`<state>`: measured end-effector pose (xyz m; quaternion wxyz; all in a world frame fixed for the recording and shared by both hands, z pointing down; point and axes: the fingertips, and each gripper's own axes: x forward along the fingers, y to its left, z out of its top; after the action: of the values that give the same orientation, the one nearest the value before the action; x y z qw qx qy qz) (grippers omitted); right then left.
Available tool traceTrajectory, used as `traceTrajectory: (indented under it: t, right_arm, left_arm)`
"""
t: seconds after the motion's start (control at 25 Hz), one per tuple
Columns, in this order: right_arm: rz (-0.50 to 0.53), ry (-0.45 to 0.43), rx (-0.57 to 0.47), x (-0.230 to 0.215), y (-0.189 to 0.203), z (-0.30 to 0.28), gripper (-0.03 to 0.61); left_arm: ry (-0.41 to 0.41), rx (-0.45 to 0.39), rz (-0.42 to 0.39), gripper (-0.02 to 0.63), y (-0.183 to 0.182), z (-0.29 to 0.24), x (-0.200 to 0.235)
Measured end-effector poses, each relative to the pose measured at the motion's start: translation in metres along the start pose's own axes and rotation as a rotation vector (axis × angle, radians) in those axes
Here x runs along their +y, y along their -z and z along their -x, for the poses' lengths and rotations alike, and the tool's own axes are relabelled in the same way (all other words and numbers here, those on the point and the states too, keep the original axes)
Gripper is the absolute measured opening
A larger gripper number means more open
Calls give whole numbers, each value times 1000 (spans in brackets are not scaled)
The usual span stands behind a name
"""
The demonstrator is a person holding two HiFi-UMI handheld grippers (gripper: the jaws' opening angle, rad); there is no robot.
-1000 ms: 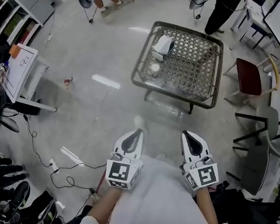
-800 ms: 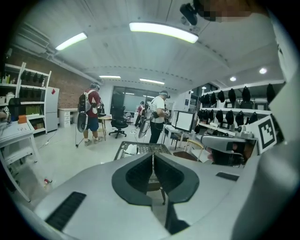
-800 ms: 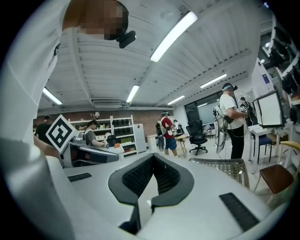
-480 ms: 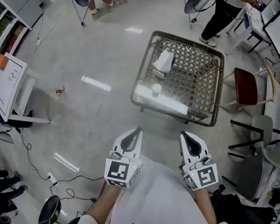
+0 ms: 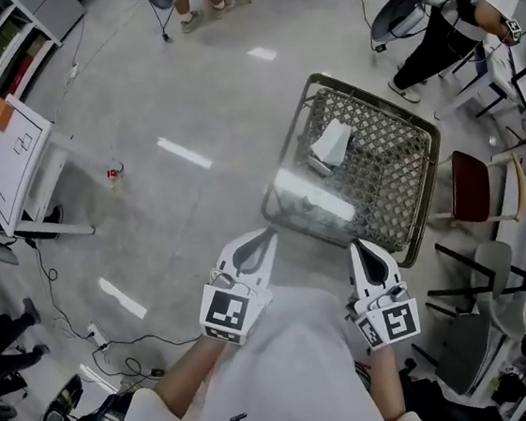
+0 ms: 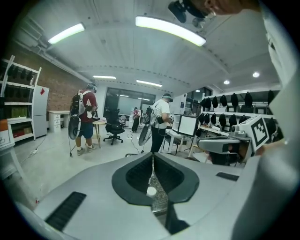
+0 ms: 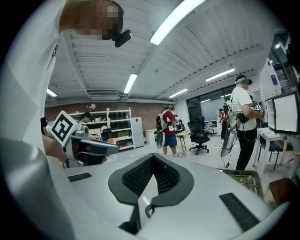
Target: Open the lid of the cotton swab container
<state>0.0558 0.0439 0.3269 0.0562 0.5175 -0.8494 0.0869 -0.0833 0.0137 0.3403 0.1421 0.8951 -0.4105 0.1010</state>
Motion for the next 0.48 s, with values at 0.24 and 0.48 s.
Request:
traceTrajectory:
  t: [0.24, 0.48]
  right_arm:
    - [-2, -12, 57, -22, 7, -20, 0]
    - [-22, -16, 76, -48, 8, -25, 0]
  left_arm:
    - [-25, 26, 21, 9, -3, -20, 6]
    - [-29, 48, 20, 9, -2, -37, -5]
